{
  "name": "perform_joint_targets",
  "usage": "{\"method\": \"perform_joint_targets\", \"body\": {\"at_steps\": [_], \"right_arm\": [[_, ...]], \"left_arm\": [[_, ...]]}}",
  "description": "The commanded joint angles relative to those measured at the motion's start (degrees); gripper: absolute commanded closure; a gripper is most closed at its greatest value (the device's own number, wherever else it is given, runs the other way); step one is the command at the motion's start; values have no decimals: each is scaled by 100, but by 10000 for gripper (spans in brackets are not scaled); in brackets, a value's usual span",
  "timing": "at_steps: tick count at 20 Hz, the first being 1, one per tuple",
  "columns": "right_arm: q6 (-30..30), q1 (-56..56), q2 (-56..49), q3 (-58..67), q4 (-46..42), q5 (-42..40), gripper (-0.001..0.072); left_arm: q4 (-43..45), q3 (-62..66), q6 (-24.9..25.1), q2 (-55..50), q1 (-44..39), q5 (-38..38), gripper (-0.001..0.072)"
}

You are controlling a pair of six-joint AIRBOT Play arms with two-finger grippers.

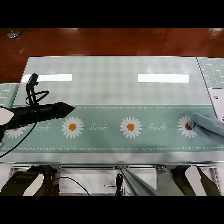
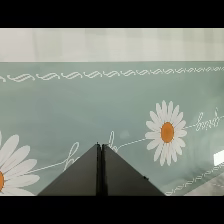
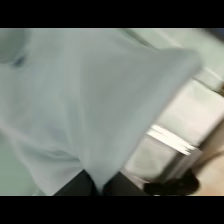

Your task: Fold the shirts.

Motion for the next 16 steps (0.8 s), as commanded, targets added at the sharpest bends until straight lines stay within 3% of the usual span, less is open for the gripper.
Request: {"method": "perform_joint_targets", "body": {"at_steps": [1, 2, 3, 6, 7, 10, 12, 13, 15, 16], "right_arm": [[297, -756, 1001, -1213, -1130, -573, 456], [306, -807, 1062, -1394, -1047, -599, 176], [286, -807, 1036, -1447, -984, -647, 121], [109, -807, 774, -1091, -286, -1086, 122], [109, -807, 627, -828, 240, -1226, 139], [-149, -431, -50, 98, 3145, -1982, 660], [-278, 675, -494, 476, 4470, -2813, 682], [-498, 1517, -675, 595, 4618, -3239, 682], [-933, 3224, -953, 627, 3904, -3687, 682], [-772, 4144, -1147, 597, 2826, -3635, 682]], "left_arm": [[2, -4, 4, 0, -4, 0, 686], [0, -4, 2, -2, -4, -2, 686], [2, -2, 2, -2, -4, 0, 686], [4, 149, 24, -24, 17, 293, 687], [4, 400, 61, -105, 72, 321, 688], [4, 1969, 109, -789, 173, 4, 688], [2, 3386, 85, -1493, -2, -385, 688], [7, 4120, 87, -1871, -192, -634, 688], [188, 5215, 81, -2472, -595, -1099, 688], [479, 5453, -17, -2640, -774, -1233, 688]]}}
